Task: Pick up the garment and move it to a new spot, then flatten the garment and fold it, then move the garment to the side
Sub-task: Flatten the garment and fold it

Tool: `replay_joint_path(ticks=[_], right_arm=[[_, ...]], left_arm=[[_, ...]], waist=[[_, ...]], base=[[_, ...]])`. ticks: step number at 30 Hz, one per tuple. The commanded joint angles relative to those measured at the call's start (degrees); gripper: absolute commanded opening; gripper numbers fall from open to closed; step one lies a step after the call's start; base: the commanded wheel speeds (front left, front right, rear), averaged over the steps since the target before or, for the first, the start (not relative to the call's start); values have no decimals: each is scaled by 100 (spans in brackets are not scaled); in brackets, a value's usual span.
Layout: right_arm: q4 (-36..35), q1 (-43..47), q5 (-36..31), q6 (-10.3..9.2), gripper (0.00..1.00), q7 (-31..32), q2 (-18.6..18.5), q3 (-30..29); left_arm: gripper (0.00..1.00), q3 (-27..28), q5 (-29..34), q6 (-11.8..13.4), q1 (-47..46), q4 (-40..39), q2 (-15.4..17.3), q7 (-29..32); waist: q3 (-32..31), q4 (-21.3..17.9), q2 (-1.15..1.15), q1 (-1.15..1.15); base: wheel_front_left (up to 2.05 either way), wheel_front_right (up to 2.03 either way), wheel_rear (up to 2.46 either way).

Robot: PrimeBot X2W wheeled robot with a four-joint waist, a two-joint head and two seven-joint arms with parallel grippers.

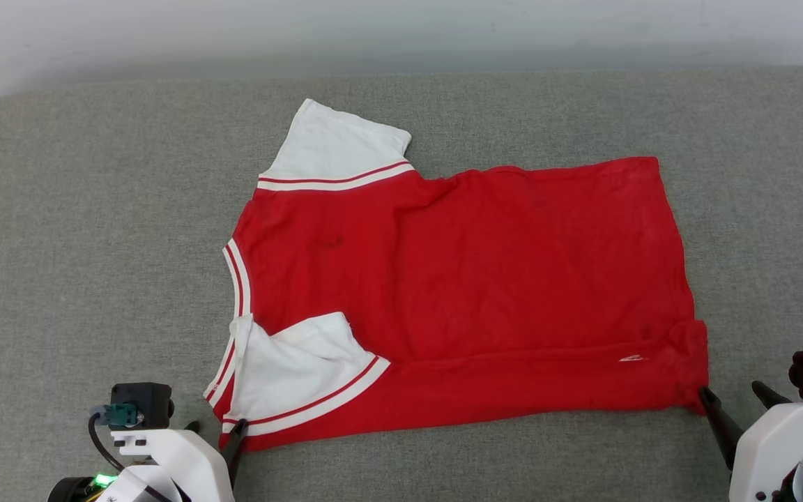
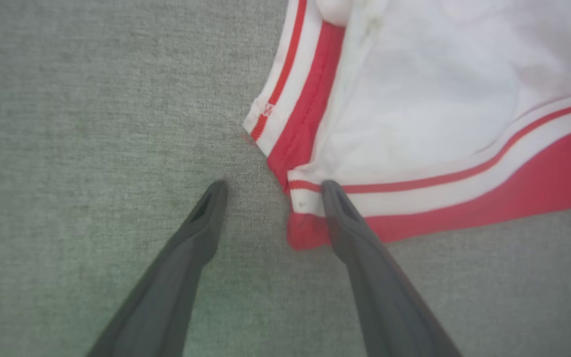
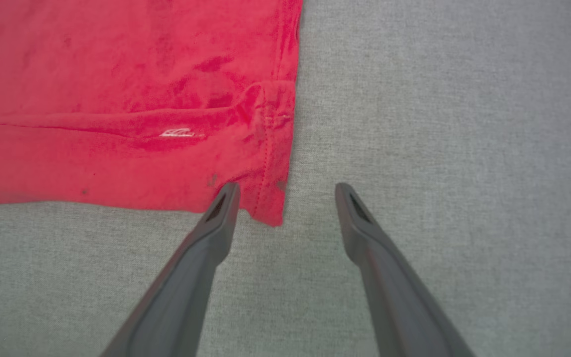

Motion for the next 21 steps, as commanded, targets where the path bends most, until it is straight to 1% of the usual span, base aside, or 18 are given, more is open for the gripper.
replay_joint_path(ticks=[1,2,3,4,7,10,13,17,21], right_arm=[[15,-82,-21,-5,100,-26,36,-6],[24,-90,-30,-5,100,-40,43,-4],[32,-96,-37,-5,100,-49,44,-5],[46,-101,-49,-5,100,-60,44,-7],[76,-107,-64,-5,100,-63,35,-17],[103,-74,-108,-5,100,-31,-26,-50],[119,-30,-152,-5,100,28,-67,-76],[187,11,-197,-5,100,178,-73,-97],[364,-30,-117,-5,100,374,15,-173]], left_arm=[[100,-149,-74,-49,81,194,-80,177],[58,-220,-80,-80,107,259,-90,265],[10,-277,-108,-123,138,312,-110,337],[0,-328,-149,-172,157,346,-144,401],[0,-372,-173,-257,120,424,-194,424],[0,-306,-128,-297,115,464,-243,198],[0,-146,-152,-331,88,335,-252,-48],[0,80,-198,-318,56,-84,-146,-267],[0,158,-166,-234,104,-607,-38,-298]], waist=[[19,-1,0,0],[25,0,0,0],[26,3,0,0],[23,9,0,0],[-26,44,0,0],[-114,99,0,0],[-209,164,0,0],[-299,279,0,0],[-327,407,0,0]], base=[[0,0,0],[0,0,0],[0,0,0],[0,0,0],[0,0,0],[0,0,0],[0,0,0],[0,0,0],[0,0,0]])
